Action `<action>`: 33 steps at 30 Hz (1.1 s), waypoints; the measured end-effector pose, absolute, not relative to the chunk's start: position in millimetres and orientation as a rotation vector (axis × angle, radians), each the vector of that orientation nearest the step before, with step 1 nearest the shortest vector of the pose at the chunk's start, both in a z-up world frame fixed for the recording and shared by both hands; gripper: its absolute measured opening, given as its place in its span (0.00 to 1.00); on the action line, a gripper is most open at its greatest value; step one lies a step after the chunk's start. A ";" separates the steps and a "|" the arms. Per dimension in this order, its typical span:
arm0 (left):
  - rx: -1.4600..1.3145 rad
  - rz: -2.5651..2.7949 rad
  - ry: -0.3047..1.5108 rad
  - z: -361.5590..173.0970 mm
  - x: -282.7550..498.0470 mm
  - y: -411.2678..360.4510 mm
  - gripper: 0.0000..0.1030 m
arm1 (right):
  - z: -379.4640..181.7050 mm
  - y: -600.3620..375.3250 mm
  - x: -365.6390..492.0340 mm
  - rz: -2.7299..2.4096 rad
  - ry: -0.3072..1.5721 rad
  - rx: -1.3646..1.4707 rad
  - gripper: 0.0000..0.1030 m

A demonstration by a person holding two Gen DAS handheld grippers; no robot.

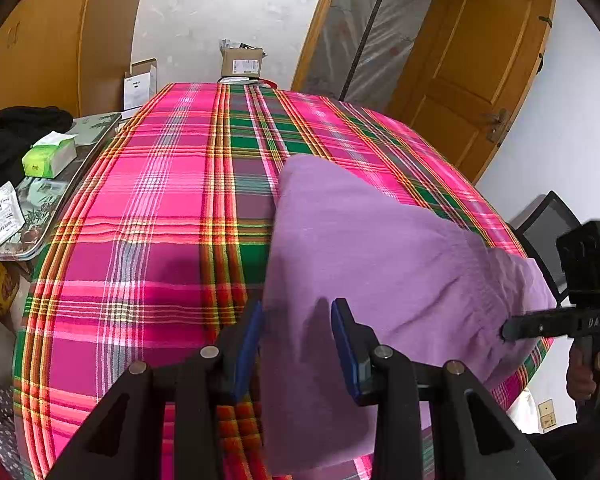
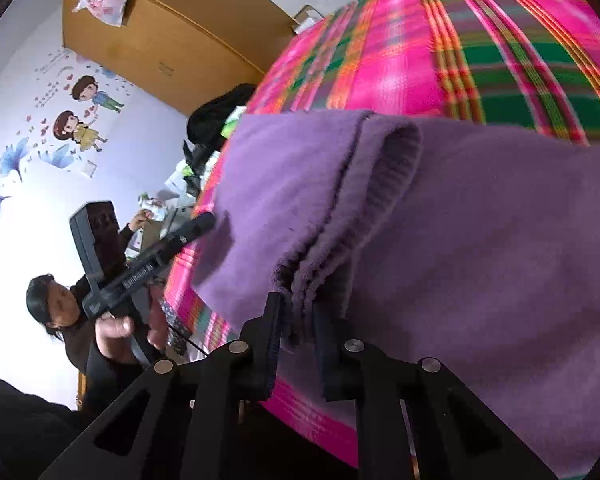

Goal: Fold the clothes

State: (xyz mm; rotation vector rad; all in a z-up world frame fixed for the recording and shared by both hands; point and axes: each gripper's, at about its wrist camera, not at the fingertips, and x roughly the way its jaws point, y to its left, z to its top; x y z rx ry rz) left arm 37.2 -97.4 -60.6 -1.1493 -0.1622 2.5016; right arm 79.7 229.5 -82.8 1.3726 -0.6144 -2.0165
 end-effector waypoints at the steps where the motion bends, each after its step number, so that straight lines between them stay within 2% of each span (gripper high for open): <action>1: -1.152 2.509 -0.167 -60.5 35.6 -99.9 0.35 | -88.6 233.4 79.8 -2.006 -0.641 1.386 0.16; 3: -1.112 2.496 -0.154 -50.6 24.7 -92.0 0.35 | -79.4 237.3 80.5 -2.046 -0.634 1.350 0.22; 6: -1.048 2.472 -0.132 -34.9 7.7 -78.9 0.35 | -60.1 243.6 80.1 -2.140 -0.614 1.257 0.22; 7: -1.063 2.464 -0.127 -37.6 -2.4 -74.5 0.35 | -50.8 246.4 78.8 -2.193 -0.602 1.200 0.22; 10: -1.121 2.440 -0.112 -48.8 -34.7 -61.1 0.35 | -33.0 238.8 64.7 -2.321 -0.509 1.097 0.32; 14: -1.235 2.404 -0.132 -69.8 -68.3 -51.8 0.35 | -41.4 223.1 30.1 -2.334 -0.504 1.138 0.32; 19: -1.221 2.401 -0.114 -70.3 -61.1 -54.2 0.35 | -74.9 216.7 2.2 -2.332 -0.510 1.278 0.28; 28: -1.197 2.461 -0.229 -74.2 -12.1 -100.2 0.35 | -65.6 225.8 43.7 -2.306 -0.424 1.215 0.30; 33: -1.231 2.449 -0.328 -83.4 -4.4 -119.4 0.35 | -71.3 229.5 55.8 -2.271 -0.466 1.231 0.32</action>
